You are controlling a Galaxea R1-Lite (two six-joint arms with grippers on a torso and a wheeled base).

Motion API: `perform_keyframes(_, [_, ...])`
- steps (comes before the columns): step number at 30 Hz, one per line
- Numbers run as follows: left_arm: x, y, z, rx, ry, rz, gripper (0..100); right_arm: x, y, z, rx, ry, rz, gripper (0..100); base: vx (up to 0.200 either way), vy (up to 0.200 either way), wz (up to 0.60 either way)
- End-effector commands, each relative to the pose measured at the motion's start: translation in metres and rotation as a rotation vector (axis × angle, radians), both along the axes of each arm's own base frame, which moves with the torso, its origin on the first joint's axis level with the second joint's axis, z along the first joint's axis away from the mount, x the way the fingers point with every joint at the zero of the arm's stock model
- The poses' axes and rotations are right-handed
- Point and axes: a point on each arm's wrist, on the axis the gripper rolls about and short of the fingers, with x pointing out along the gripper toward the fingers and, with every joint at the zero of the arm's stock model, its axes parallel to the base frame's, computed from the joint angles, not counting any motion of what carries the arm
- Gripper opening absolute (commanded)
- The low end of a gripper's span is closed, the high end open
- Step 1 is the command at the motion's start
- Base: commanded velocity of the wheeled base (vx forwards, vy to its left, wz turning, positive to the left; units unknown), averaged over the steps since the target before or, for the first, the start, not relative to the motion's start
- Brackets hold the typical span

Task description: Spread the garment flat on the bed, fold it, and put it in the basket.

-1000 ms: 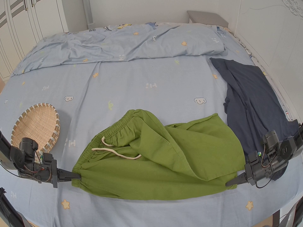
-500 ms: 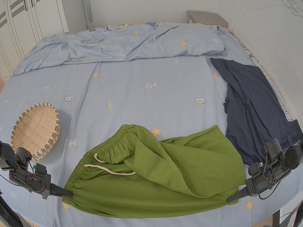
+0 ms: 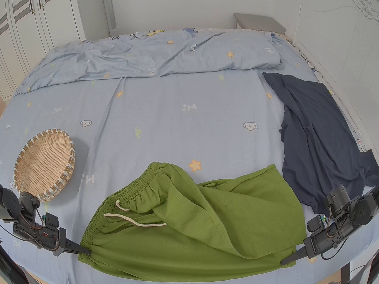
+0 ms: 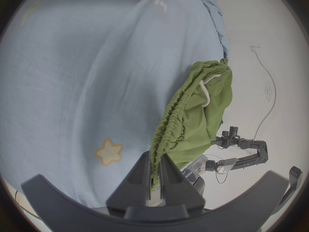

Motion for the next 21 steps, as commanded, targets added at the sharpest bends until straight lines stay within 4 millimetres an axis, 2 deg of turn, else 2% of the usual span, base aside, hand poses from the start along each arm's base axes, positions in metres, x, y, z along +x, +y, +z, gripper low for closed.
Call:
perform_keyframes(1, [-0.0046, -0.0015, -0.0025, 0.006, 0.015, 0.000, 0, -0.0002, -0.0003, -0.0010, -0.002, 0.007, -0.002, 0, 0.000, 0.000, 0.00])
perform_keyframes(10, [-0.0045, -0.0026, -0.0033, 0.007, 0.018, -0.008, 0, -0.0001, 0.0003, -0.0014, -0.016, 0.004, 0.001, 0, 0.000, 0.000, 0.00])
perform_keyframes(11, [-0.0041, -0.0027, -0.0028, 0.008, 0.015, -0.009, 100, -0.0003, 0.0008, -0.0014, -0.018, 0.003, 0.005, 100, 0.000, 0.000, 0.00])
perform_keyframes(21, [-0.0030, -0.0005, 0.0000, 0.007, 0.008, 0.003, 100, -0.0026, 0.0007, -0.0020, -0.021, 0.010, 0.003, 100, 0.000, 0.000, 0.00])
